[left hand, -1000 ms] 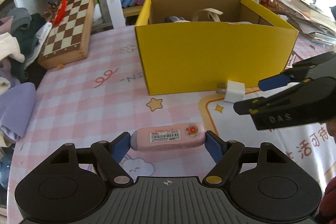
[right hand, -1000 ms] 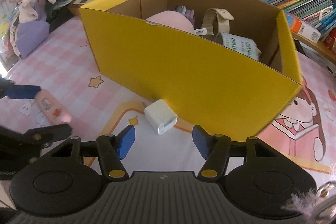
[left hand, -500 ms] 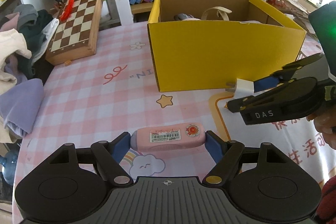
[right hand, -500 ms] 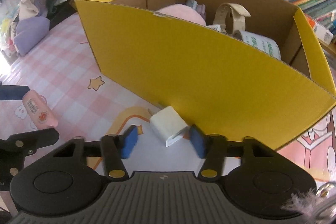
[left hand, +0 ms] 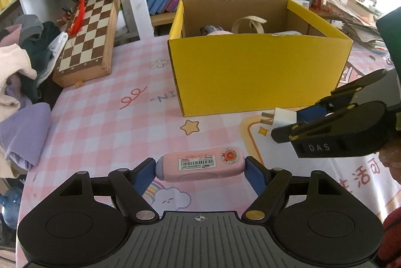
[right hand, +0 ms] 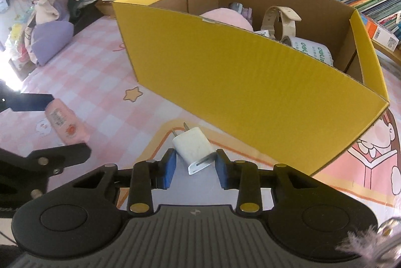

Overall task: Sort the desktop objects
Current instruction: 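Lift and carry the eraser with the left tool while the right tool carries the charger into the box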

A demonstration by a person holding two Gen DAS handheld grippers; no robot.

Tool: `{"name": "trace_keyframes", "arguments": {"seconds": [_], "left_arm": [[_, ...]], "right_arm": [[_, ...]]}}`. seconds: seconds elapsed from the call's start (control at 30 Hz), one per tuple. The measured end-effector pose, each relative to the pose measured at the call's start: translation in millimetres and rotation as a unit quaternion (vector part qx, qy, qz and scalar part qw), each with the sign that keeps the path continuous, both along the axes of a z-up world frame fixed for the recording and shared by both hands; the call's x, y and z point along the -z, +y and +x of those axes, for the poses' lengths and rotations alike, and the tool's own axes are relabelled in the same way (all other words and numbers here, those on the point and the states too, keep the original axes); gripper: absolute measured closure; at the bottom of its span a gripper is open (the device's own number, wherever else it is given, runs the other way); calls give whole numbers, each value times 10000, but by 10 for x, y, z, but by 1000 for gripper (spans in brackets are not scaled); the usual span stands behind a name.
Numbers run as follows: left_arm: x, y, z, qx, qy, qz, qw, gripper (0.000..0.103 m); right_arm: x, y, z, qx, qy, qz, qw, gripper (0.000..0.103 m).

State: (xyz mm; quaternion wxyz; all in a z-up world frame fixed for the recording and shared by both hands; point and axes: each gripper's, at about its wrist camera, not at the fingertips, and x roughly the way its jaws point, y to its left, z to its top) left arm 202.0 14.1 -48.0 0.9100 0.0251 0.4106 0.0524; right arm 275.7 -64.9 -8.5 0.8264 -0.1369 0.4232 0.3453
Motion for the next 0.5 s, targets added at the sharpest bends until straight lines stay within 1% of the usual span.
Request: {"name": "trace_keyframes", "arguments": {"seconds": [0.23, 0.4, 0.5], "left_arm": [[-100, -26, -28, 104, -196, -14, 9998, 25], [-251, -72, -62, 259, -456, -9, 9986, 25], [-355, -108, -64, 363, -654, 27, 9972, 25]], "right_arm": [[-162, -108, -160, -16, -65, 57, 10000, 71], [-328, -215, -274, 11, -171, 152, 9997, 71], [-474, -317, -330, 125, -255, 353, 9990, 71]]}}
